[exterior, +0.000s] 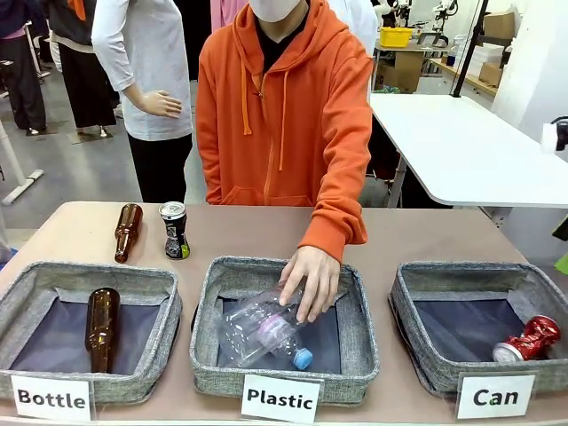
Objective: Sort the can waste into the basket.
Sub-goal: Pick up the can waste from the table and place it in the right Fabric basket.
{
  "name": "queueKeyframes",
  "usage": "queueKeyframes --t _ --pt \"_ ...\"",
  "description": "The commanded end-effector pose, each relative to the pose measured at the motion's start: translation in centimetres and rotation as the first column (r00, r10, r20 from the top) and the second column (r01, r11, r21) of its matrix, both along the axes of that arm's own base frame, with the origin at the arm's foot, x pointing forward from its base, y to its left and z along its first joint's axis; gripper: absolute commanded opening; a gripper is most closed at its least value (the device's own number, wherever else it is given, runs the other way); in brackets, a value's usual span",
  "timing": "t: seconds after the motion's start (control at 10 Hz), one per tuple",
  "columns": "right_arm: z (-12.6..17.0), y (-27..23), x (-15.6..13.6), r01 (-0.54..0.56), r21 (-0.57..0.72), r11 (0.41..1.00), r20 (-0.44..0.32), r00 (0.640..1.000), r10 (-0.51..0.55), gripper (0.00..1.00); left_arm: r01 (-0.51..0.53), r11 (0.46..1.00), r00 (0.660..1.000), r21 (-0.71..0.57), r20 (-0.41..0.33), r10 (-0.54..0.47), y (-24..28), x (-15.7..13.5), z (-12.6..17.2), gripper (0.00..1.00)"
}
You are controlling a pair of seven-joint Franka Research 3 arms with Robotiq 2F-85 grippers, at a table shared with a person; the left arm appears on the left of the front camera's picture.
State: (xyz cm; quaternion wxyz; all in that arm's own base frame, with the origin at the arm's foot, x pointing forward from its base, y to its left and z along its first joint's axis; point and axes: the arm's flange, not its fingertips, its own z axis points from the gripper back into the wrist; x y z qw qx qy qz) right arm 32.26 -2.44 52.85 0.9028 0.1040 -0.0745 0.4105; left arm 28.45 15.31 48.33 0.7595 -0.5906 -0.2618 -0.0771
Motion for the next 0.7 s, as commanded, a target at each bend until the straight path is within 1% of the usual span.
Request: queueKeyframes --t 0.0,0.1,0.2,0.3,0.4,0.5,0.6 --pt "2.5 -0.2 0.6 0.720 0.471 0.510 -0.346 0.682 -0.644 1.00 0.001 1.000 1.000 -0.021 0.007 -0.001 0.0 0.0 0.3 1.00" --pt "2.9 -0.7 0.6 0.810 0.515 0.279 -0.480 0.542 -0.690 1.00 0.001 1.000 1.000 -0.021 0.007 -0.001 0.0 0.0 0.3 1.00" --pt "3.2 -1.6 0.5 0.856 0.510 0.080 -0.598 0.420 -0.683 1.00 0.001 1.000 1.000 -0.021 0.007 -0.001 0.0 0.0 0.3 1.00" --pt "3.2 -2.7 0.5 0.880 0.469 -0.074 -0.703 0.321 -0.635 1.00 0.001 1.000 1.000 -0.021 0.007 -0.001 0.0 0.0 0.3 1.00" --pt "3.0 -4.2 0.5 0.882 0.412 -0.227 -0.808 0.239 -0.538 1.00 0.001 1.000 1.000 -0.021 0.007 -0.001 0.0 0.0 0.3 1.00" --pt "2.5 -5.5 0.2 0.875 0.376 -0.305 -0.858 0.205 -0.470 1.00 0.001 1.000 1.000 -0.021 0.007 -0.001 0.0 0.0 0.3 1.00" --pt "2.1 -6.6 -0.1 0.865 0.346 -0.363 -0.894 0.187 -0.407 1.00 0.001 1.000 1.000 -0.021 0.007 -0.001 0.0 0.0 0.3 1.00"
